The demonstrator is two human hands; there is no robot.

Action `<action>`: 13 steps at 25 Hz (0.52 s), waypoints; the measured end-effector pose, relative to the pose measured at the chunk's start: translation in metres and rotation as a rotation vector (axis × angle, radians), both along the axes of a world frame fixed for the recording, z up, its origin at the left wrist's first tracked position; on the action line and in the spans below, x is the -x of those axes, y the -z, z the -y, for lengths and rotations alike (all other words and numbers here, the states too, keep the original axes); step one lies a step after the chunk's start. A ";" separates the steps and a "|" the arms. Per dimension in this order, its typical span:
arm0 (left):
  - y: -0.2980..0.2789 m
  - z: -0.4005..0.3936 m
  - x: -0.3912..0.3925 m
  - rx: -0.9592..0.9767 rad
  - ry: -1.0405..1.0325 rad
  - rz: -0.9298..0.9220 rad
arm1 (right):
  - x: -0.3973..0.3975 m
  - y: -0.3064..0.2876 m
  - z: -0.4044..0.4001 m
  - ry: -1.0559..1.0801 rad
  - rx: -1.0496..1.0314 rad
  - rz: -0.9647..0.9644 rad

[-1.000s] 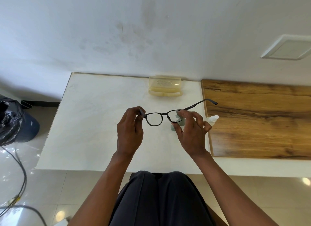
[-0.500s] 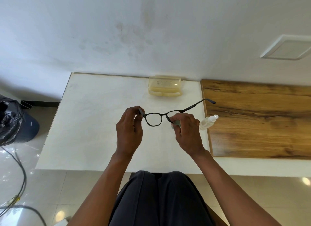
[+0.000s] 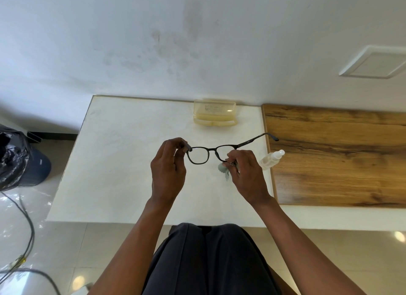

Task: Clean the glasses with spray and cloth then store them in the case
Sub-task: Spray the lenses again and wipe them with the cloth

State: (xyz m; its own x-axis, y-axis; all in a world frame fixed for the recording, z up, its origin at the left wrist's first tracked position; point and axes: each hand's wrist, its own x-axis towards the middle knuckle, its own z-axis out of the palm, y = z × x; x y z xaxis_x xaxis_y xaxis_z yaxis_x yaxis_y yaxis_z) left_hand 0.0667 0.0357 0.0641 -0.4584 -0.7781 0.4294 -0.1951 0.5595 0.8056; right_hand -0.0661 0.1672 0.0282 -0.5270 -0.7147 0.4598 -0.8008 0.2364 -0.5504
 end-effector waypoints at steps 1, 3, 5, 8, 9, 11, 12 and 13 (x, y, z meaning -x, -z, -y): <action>-0.001 0.000 0.000 -0.003 0.001 -0.005 | 0.000 0.001 -0.001 0.004 -0.003 0.009; -0.001 0.000 0.000 -0.015 -0.001 -0.002 | 0.001 0.002 -0.004 0.008 -0.015 0.026; 0.001 -0.001 -0.001 -0.026 -0.008 0.008 | 0.000 0.001 -0.006 0.013 -0.015 0.045; 0.003 -0.002 -0.002 -0.045 -0.012 0.005 | -0.005 -0.003 -0.008 0.026 0.013 0.093; 0.004 -0.002 -0.003 -0.048 -0.016 0.009 | -0.007 -0.003 -0.009 0.050 0.030 0.129; 0.005 -0.002 -0.004 -0.061 -0.029 0.017 | -0.011 -0.002 -0.011 0.147 0.065 0.270; 0.006 -0.002 -0.004 -0.069 -0.034 0.017 | -0.013 -0.002 -0.011 0.206 0.080 0.361; 0.006 -0.001 -0.004 -0.076 -0.038 0.015 | -0.015 -0.001 -0.011 0.257 0.088 0.441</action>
State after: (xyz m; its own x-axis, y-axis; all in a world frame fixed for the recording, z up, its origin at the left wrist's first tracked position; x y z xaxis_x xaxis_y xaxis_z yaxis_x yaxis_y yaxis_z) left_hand 0.0706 0.0371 0.0580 -0.4342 -0.8249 0.3619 -0.2275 0.4891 0.8420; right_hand -0.0509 0.1778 0.0290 -0.8378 -0.5053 0.2069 -0.4102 0.3322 -0.8494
